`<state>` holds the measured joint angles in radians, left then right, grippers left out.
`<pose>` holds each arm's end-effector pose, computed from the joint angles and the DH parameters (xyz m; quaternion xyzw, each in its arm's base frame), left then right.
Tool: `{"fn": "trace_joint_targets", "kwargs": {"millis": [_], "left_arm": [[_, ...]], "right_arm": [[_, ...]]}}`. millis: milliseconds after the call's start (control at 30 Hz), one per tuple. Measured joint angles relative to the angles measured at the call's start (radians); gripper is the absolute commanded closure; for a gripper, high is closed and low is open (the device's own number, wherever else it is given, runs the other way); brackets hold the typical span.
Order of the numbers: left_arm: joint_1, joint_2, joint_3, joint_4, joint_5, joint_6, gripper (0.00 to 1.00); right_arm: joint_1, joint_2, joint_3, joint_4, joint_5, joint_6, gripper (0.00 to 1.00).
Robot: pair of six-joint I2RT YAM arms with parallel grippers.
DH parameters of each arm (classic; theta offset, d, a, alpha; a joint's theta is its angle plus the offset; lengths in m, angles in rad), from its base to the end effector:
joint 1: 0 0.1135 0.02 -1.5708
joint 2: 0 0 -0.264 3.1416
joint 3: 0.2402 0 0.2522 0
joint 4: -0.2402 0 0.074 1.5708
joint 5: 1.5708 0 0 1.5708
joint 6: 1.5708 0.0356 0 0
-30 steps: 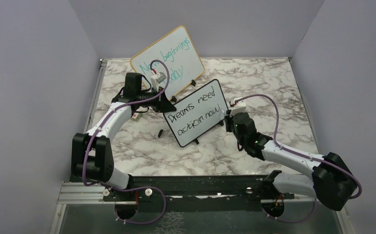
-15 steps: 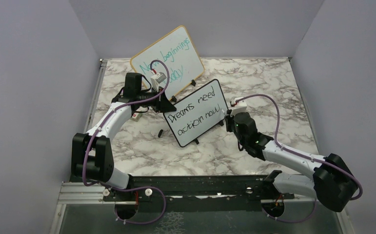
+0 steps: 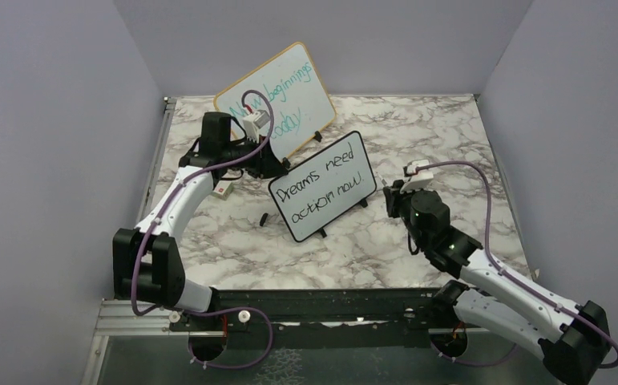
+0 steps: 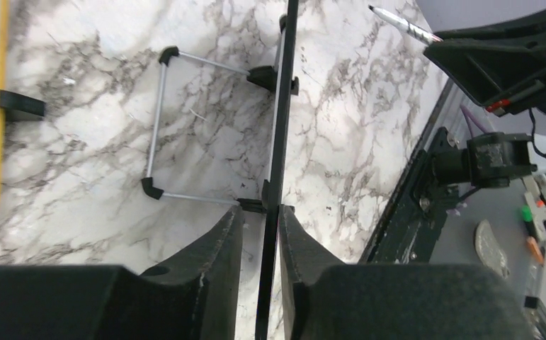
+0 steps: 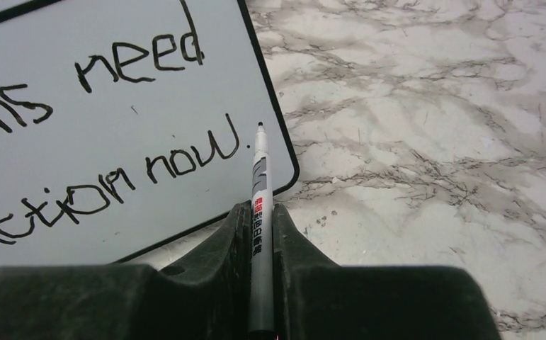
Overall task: Write a sentence on the whiteboard
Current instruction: Write a sentence on the whiteboard, then close the whiteboard marker at the center of the board.
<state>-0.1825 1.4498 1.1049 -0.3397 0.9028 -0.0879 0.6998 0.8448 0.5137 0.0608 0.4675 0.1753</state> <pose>0.3031 -0.0844 0.2885 0.2253 0.8032 -0.4425 0.3292 0.1617 0.1151 0.2598 -0.0653 0.7842 0.0825 0.6116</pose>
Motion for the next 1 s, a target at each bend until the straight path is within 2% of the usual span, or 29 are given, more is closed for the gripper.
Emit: {"fn": "trace_joint_targets", "kwargs": {"millis": [233,267,300,467,733,767,833,1000], "left_arm": [[0.000,-0.126,0.067,-0.026,-0.137,-0.042,0.45],[0.000,-0.145,0.069,-0.030,-0.149,-0.043,0.33],[0.000,-0.168,0.069,-0.039,-0.169,-0.046,0.26],[0.007,-0.291,0.041,-0.079,-0.319,-0.064,0.02],[0.013,-0.470,-0.182,-0.108,-0.507,-0.117,0.01],[0.013,-0.479,-0.211,-0.108,-0.527,-0.126,0.04],[0.013,-0.502,-0.273,-0.105,-0.575,-0.148,0.22],[0.013,-0.576,-0.414,-0.089,-0.639,-0.192,0.24]], "right_arm": [[0.000,-0.111,0.029,-0.093,0.006,0.010,1.00],[0.000,-0.121,0.038,-0.108,0.006,0.010,1.00],[0.000,-0.130,0.045,-0.117,0.006,0.011,1.00],[0.000,-0.186,0.081,-0.177,0.006,0.012,1.00],[0.000,-0.266,0.099,-0.231,0.005,0.016,1.00],[0.000,-0.272,0.099,-0.235,0.005,0.017,1.00],[0.000,-0.283,0.099,-0.238,0.004,0.018,1.00],[0.000,-0.306,0.099,-0.239,-0.008,0.020,1.00]]}}
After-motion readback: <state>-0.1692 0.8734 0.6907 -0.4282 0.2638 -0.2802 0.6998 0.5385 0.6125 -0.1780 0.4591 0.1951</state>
